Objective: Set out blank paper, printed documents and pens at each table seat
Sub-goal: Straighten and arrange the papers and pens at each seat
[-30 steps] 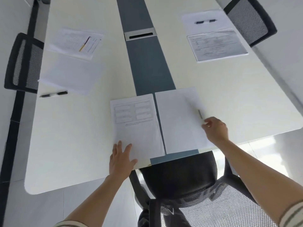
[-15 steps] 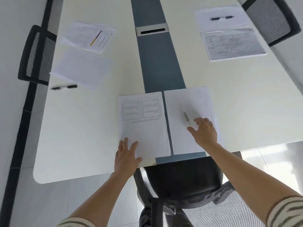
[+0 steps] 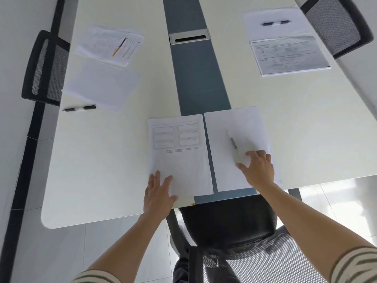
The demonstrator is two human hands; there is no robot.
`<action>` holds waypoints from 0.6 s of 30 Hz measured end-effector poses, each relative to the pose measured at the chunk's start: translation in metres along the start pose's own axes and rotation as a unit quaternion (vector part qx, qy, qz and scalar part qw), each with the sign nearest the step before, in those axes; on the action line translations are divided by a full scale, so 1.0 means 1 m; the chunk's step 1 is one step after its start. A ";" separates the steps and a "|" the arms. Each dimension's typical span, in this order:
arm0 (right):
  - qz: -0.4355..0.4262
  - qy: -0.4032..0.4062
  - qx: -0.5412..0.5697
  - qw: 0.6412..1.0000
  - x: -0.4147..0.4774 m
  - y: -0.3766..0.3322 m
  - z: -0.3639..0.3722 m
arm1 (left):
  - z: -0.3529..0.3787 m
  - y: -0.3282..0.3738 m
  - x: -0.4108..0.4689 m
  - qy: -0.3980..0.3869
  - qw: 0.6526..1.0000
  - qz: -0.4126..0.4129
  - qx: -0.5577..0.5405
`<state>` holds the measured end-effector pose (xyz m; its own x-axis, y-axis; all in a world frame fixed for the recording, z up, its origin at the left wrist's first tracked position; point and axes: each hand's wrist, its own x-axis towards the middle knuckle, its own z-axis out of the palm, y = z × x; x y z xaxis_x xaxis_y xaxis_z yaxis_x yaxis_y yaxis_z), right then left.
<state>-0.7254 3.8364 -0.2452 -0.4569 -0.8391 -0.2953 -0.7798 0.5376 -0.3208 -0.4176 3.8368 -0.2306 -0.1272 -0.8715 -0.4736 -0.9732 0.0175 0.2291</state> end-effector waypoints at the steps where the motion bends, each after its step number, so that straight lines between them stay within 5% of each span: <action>1: -0.001 -0.001 -0.002 1.000 0.000 0.000 0.000 | 0.000 0.000 0.000 -0.001 1.000 0.001 0.001; 9: -0.020 0.008 0.017 1.000 -0.016 -0.011 -0.015 | -0.010 0.002 -0.010 0.026 1.000 0.002 0.003; 13: -0.075 -0.045 0.129 0.988 -0.059 -0.034 -0.031 | -0.032 0.007 -0.043 0.062 0.984 0.005 -0.166; 18: -0.141 -0.170 0.196 0.955 -0.149 -0.065 -0.033 | -0.062 -0.025 -0.129 0.046 0.922 -0.032 -0.383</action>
<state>-0.6203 3.9236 -0.1510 -0.0353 -0.9149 -0.4022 -0.6011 0.3410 -0.7228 -0.3652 3.9185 -0.1219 -0.0239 -0.8972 -0.4409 -0.5525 -0.3557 0.7538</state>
